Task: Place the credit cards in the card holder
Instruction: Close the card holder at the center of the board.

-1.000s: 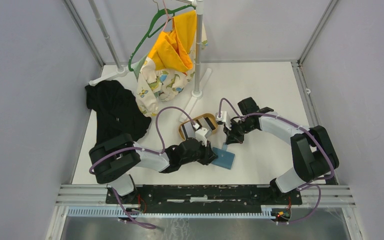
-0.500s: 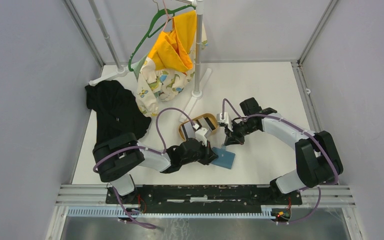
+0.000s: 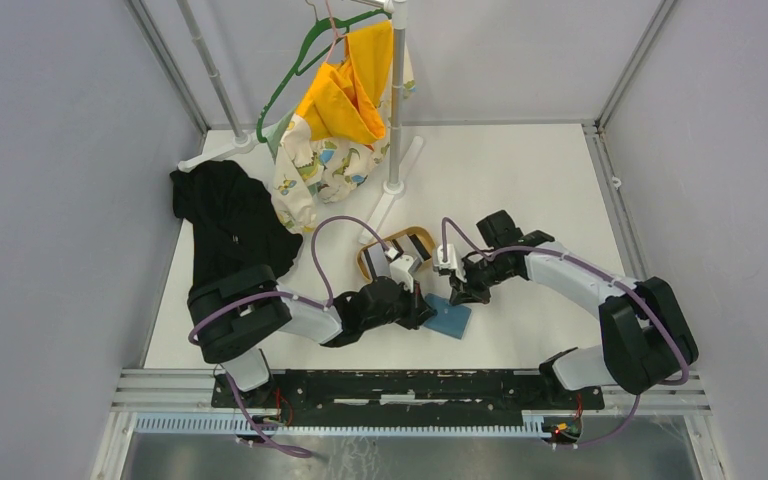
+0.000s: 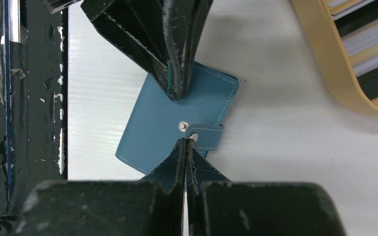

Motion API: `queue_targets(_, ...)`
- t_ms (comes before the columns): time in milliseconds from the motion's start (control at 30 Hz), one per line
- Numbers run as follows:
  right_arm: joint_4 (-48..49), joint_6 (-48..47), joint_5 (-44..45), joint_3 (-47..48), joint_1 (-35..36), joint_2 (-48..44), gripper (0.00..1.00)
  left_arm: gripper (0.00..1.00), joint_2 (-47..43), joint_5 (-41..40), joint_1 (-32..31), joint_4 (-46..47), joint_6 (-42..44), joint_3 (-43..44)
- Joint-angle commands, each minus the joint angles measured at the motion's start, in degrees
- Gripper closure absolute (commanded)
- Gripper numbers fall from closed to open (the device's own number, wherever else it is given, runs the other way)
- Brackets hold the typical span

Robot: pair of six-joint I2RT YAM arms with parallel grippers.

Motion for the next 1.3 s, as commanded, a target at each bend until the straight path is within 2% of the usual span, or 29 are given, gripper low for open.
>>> queue_targets(0, 2.25, -1.08, 1.44, -1.04, 2.51, -1.69, 1.00, 0.98, 0.44, -1.15, 0.48, 3.31, -1.74, -0.94)
queue_targets(333, 5.90, 0.50, 6.78, -3.57, 5.86, -3.28, 1.00, 0.98, 0.76, -0.13, 0.48, 4.52, -1.38, -1.33)
queue_targets(1267, 4.99, -2.21, 8.68, -3.97, 10.02, -3.33, 1.00, 0.98, 1.19, 0.44, 0.63, 4.81, -1.21, -1.26)
